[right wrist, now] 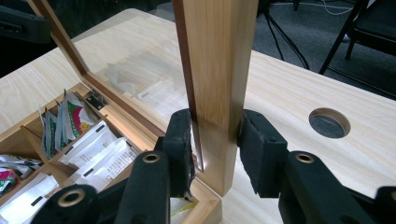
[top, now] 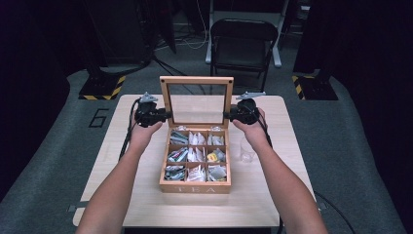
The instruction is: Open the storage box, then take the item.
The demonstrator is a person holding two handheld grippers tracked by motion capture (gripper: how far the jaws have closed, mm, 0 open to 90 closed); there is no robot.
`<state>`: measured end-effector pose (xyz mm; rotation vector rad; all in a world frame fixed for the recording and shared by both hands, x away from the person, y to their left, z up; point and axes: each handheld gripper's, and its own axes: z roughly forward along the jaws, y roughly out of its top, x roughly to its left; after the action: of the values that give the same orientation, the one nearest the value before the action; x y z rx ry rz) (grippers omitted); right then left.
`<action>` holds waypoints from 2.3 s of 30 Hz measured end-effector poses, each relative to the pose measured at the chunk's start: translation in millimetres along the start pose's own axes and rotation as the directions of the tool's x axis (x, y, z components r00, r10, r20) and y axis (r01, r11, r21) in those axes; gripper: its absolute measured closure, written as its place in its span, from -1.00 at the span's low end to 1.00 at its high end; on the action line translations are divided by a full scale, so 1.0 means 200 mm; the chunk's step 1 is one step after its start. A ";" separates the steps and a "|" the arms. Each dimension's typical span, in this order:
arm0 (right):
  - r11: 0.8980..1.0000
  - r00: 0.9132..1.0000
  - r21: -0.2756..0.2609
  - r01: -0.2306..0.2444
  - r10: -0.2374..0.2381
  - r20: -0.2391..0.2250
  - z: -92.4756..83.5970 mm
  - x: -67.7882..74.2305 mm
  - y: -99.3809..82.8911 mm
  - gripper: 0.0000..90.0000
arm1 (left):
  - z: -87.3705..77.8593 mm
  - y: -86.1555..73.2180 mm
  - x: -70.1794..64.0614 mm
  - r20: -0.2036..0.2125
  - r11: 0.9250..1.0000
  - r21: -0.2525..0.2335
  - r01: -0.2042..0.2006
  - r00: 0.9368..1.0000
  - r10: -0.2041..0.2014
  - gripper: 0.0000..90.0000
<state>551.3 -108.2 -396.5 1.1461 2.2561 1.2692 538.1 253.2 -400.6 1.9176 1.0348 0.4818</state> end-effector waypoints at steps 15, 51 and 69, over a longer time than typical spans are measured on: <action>1.000 1.000 0.002 -0.015 0.015 -0.019 0.01 0.00 0.00 0.49 | 0.03 -0.01 -0.01 0.004 1.000 0.017 0.023 1.000 -0.023 0.48; 0.990 0.988 0.022 0.143 -0.141 -0.059 -0.21 0.24 -0.10 0.19 | -0.20 -0.07 -0.13 0.044 1.000 -0.002 -0.026 0.999 0.027 0.23; 0.985 0.983 0.043 0.166 -0.162 -0.081 -0.26 0.31 -0.24 0.26 | -0.26 -0.07 -0.18 0.075 0.999 -0.003 -0.050 0.996 0.050 0.19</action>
<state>457.2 -105.5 -400.3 0.9194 2.3947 1.2188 476.0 253.4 -382.7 1.9496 0.9400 0.4347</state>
